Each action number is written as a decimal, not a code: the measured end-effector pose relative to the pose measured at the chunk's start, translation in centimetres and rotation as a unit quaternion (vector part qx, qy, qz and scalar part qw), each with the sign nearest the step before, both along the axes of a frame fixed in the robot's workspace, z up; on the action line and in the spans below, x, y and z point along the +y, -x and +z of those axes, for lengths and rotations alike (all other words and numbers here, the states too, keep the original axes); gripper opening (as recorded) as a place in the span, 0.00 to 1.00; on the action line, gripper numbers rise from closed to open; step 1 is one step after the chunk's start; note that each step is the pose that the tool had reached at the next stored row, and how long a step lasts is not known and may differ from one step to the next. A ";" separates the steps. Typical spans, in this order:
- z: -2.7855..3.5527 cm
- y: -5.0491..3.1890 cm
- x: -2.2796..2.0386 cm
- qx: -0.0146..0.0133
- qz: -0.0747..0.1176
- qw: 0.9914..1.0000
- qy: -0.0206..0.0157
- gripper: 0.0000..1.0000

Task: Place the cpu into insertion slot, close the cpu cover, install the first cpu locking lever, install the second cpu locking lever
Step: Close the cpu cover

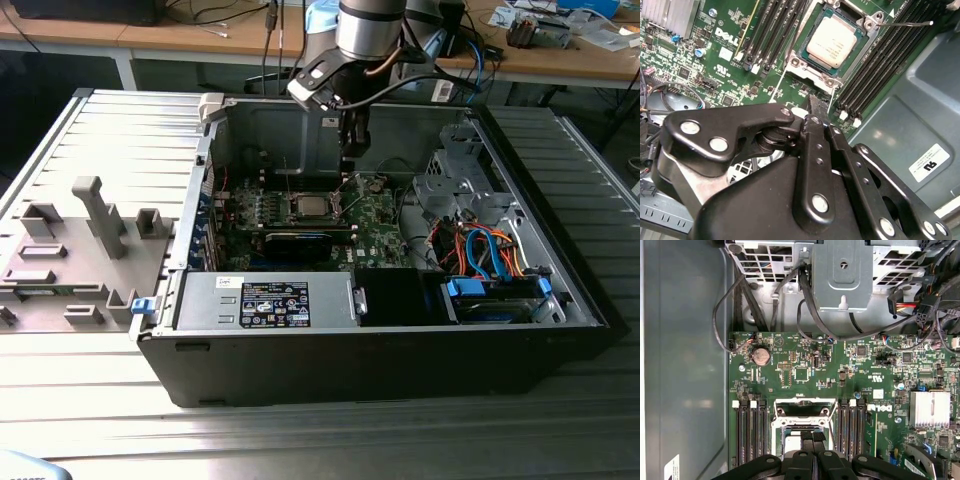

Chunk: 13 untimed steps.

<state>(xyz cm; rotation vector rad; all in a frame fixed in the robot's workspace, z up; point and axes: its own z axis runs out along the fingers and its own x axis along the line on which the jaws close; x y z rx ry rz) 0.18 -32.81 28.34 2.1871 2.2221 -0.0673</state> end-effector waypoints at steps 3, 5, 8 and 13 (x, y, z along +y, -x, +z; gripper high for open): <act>-0.01 -0.12 0.00 0.000 0.000 1.000 0.000 0.11; -0.02 -0.24 0.00 0.000 0.000 1.000 0.000 0.11; -0.03 -0.35 0.00 0.000 0.000 1.000 0.000 0.11; -0.06 -0.62 0.00 0.000 0.000 1.000 0.000 0.11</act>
